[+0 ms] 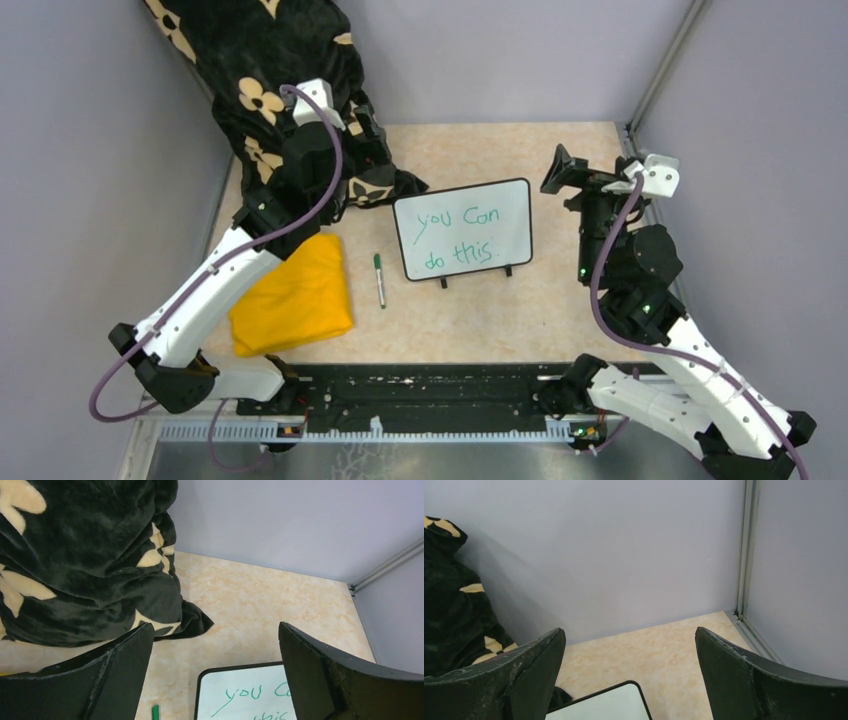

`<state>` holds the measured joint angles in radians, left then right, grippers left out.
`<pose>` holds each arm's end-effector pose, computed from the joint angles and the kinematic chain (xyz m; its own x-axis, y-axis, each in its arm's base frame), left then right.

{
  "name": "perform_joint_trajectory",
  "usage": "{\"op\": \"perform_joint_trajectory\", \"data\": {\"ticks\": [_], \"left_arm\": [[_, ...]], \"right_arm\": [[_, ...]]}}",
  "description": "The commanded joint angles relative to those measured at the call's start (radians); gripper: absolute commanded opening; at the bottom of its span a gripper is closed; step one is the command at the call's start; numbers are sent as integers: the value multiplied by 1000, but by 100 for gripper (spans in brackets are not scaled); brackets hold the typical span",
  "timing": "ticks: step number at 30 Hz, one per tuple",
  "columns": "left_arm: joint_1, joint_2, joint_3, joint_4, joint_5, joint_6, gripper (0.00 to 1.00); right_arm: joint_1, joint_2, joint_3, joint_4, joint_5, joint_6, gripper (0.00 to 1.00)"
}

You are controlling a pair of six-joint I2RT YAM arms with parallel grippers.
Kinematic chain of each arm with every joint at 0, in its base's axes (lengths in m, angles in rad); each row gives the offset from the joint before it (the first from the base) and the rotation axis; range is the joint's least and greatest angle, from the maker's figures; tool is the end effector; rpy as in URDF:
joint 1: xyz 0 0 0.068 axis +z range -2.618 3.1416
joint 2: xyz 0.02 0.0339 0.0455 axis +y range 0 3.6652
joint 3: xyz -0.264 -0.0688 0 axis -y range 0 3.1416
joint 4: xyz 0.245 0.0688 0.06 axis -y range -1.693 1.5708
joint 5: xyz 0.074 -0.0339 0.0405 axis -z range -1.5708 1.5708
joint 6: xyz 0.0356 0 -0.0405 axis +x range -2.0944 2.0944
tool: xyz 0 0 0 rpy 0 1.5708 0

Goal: Write a sentence on the whiteboard
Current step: Reset both arms

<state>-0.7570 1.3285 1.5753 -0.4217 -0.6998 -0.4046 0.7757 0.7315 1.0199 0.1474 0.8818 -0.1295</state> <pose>0.2187 -0.1751 0.4702 -0.1416 -0.2805 -0.9494 0.0093 0.9586 -0.2846 0.1113 0.0707 0.4578 0.2918 0.1712 -0.9410 0.0929 0.9741 0.2060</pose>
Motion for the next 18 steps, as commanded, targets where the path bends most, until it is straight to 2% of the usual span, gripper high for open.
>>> {"op": "perform_joint_trajectory", "data": {"ticks": [1, 5, 7, 11, 18], "left_arm": [[-2, -82, -68, 89, 104, 47, 99], [-1, -148, -132, 180, 361, 228, 99], [0, -192, -176, 229, 415, 284, 99], [-1, -255, -224, 302, 344, 304, 99], [-1, -257, -168, 291, 190, 263, 99]], "right_arm": [[-1, -24, 12, 5, 11, 0, 99], [-3, -33, 18, -6, 10, -5, 99], [-2, -40, 20, -8, 9, -8, 99], [-2, -54, 22, -15, 8, -8, 99], [-1, -103, 19, 13, -58, -6, 99]]}}
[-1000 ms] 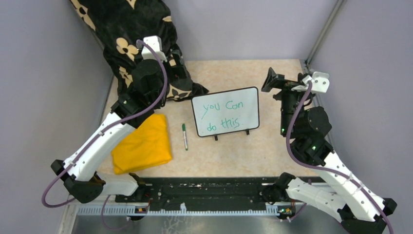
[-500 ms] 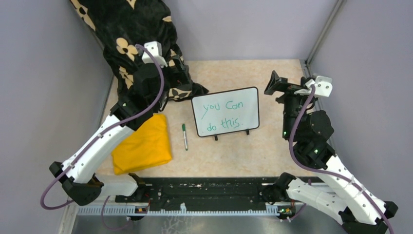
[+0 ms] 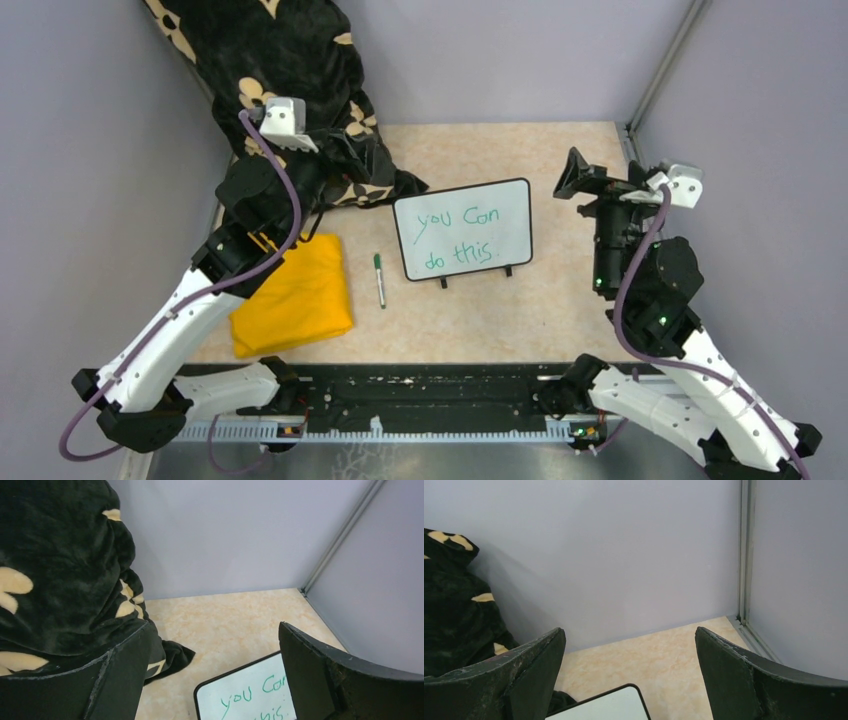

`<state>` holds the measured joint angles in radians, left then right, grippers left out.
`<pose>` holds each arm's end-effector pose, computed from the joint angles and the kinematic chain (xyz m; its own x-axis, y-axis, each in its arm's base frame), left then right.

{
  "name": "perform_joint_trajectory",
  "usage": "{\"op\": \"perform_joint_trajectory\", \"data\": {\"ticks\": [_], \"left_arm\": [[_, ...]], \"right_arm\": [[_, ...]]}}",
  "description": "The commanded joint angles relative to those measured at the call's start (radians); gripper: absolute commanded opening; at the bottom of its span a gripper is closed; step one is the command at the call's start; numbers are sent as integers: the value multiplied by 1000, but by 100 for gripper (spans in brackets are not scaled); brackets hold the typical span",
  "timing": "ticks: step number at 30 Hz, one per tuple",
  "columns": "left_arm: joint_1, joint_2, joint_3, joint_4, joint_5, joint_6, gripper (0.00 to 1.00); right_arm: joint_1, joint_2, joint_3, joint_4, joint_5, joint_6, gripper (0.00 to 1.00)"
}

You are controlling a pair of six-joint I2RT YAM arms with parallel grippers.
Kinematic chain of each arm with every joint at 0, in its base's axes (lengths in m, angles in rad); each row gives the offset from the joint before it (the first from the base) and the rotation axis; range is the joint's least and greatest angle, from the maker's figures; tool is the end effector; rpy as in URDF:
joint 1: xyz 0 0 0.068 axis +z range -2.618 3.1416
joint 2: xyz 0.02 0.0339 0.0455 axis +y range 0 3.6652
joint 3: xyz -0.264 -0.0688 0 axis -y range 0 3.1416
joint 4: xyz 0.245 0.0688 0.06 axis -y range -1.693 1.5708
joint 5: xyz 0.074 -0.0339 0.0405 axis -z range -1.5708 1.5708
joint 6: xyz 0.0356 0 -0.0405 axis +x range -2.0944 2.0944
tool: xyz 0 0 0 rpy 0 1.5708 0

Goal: Write a sentence on the whiteboard
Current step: Reset both arms

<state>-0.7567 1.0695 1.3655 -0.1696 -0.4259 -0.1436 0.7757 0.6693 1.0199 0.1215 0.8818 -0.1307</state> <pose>0.1668 -0.1373 0.4873 0.0439 -0.2207 -0.9744 0.3369 0.9214 -0.1935 0.0967 0.0564 0.4617 0.3159 0.1938 -0.9288 0.0875 0.9688 0.2320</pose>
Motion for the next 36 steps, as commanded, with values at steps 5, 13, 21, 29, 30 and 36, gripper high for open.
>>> {"op": "perform_joint_trajectory", "data": {"ticks": [5, 13, 21, 29, 30, 36], "left_arm": [[-1, 14, 92, 27, -152, -17, 99], [-1, 37, 106, 9, -149, -65, 99], [-1, 70, 113, -33, -111, -81, 99], [-1, 57, 94, -6, -66, -38, 99], [-1, 54, 90, -3, -61, -32, 99], [-1, 51, 80, 1, -57, -16, 99]], "right_arm": [[-1, -94, 19, 76, -170, 23, 99], [-1, -142, 3, 79, -230, 76, 99], [-1, -153, -14, 63, -213, 70, 99], [-1, -152, -28, 67, -208, 56, 99], [-2, -151, -31, 69, -206, 56, 99], [-2, -149, -38, 73, -203, 51, 99]]}}
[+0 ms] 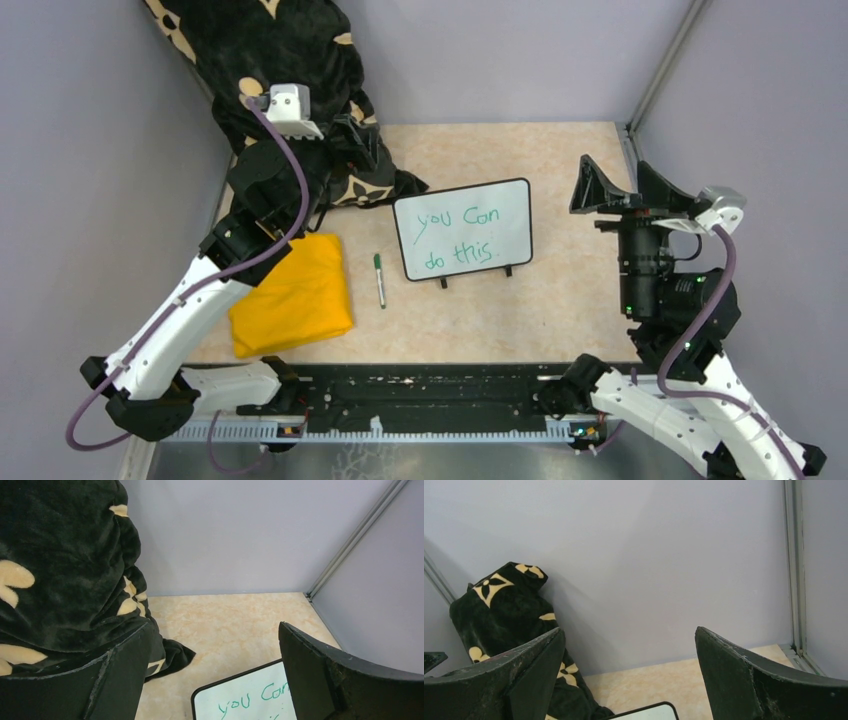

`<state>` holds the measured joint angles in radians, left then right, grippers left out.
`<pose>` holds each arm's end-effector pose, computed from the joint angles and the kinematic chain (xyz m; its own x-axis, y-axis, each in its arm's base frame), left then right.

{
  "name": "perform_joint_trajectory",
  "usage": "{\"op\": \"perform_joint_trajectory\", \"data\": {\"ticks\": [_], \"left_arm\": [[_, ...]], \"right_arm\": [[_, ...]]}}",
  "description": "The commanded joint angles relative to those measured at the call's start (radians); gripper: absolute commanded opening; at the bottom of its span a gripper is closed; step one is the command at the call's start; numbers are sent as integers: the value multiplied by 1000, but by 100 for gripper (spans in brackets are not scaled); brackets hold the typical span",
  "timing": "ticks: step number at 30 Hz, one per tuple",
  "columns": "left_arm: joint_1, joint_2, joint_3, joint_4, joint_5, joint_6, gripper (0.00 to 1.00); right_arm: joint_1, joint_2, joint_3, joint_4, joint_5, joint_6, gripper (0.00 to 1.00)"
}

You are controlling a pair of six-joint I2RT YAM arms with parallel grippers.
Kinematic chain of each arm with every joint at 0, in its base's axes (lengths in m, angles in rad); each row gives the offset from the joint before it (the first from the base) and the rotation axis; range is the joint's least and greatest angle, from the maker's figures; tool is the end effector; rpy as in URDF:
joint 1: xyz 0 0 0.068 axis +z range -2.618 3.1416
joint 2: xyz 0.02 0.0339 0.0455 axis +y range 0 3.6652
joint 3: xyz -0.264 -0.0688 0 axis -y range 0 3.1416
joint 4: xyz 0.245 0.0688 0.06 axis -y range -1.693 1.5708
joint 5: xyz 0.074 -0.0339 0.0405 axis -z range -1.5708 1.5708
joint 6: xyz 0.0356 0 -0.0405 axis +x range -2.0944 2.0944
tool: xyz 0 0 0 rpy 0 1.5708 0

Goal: Write a sentence on the whiteboard
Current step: Reset both arms

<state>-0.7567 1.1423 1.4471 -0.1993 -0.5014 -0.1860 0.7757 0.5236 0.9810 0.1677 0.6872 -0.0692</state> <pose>0.1794 -0.1459 0.4955 0.0282 -0.2496 -0.9679 0.2642 0.9357 -0.2336 0.0637 0.0308 0.4669 0.4288 0.3457 -0.8346 -0.1447 0.9382 0.3143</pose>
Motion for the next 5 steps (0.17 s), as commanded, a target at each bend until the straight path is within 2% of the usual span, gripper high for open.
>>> {"op": "perform_joint_trajectory", "data": {"ticks": [1, 5], "left_arm": [[-1, -22, -2, 32, 15, 30, 99], [-1, -22, -3, 27, -11, 39, 99]], "right_arm": [[-1, -4, 0, 26, -7, -10, 99], [-1, -1, -1, 21, -3, -11, 99]]}}
